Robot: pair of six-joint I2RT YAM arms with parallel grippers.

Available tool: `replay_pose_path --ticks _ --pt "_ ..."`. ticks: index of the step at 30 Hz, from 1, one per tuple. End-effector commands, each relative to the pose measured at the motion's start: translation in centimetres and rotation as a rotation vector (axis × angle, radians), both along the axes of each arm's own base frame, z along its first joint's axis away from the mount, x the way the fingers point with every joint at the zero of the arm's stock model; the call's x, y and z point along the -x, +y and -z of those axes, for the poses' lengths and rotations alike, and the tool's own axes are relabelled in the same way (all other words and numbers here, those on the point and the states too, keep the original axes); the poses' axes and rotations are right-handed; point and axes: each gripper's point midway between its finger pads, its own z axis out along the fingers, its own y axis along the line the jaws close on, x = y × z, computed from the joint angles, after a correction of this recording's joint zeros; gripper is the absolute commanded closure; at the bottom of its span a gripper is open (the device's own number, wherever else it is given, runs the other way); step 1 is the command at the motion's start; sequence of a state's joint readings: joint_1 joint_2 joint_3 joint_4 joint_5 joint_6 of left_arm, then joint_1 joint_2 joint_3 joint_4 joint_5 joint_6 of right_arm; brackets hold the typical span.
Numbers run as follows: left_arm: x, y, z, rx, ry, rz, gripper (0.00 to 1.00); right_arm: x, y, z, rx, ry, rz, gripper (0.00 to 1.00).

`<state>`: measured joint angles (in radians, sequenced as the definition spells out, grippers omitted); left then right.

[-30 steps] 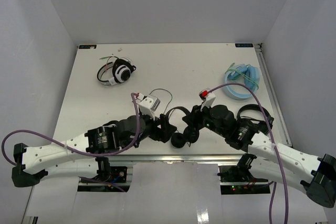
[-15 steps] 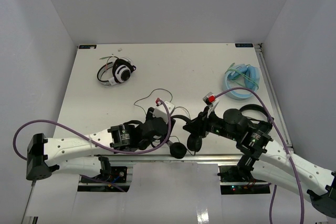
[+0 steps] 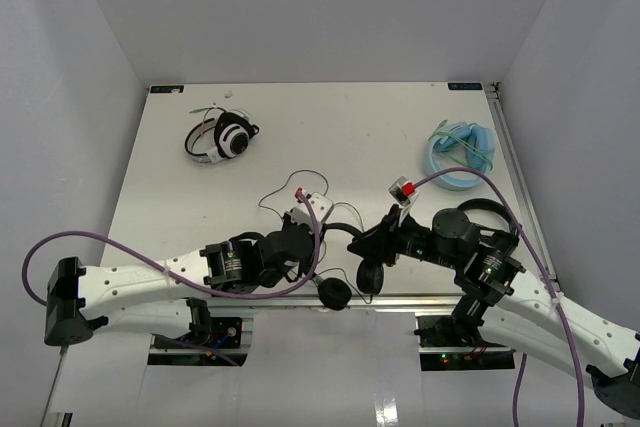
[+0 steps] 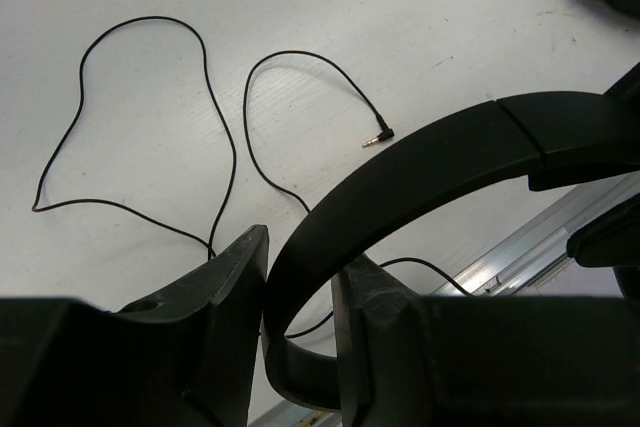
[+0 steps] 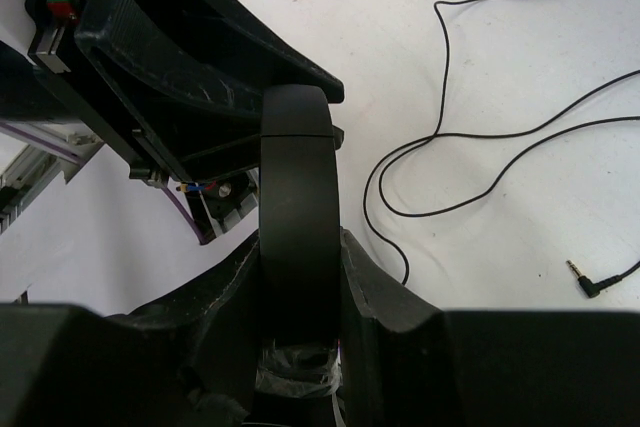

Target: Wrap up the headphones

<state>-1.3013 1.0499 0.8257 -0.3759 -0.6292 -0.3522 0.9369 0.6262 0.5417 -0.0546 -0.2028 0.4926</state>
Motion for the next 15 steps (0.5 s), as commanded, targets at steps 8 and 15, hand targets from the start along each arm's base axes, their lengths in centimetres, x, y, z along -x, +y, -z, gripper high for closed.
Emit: replay_pose_path --ticks 8,15 --pt "0.8 -1.0 -0.3 0.049 0.019 0.061 0.97 -0.1 0.6 -1.0 -0.024 -0.022 -0.018 0.78" --pt "0.3 1.3 -1.6 0.081 0.042 -0.066 1.00 -2.7 0.0 -1.8 0.041 -0.107 0.091 0.25"
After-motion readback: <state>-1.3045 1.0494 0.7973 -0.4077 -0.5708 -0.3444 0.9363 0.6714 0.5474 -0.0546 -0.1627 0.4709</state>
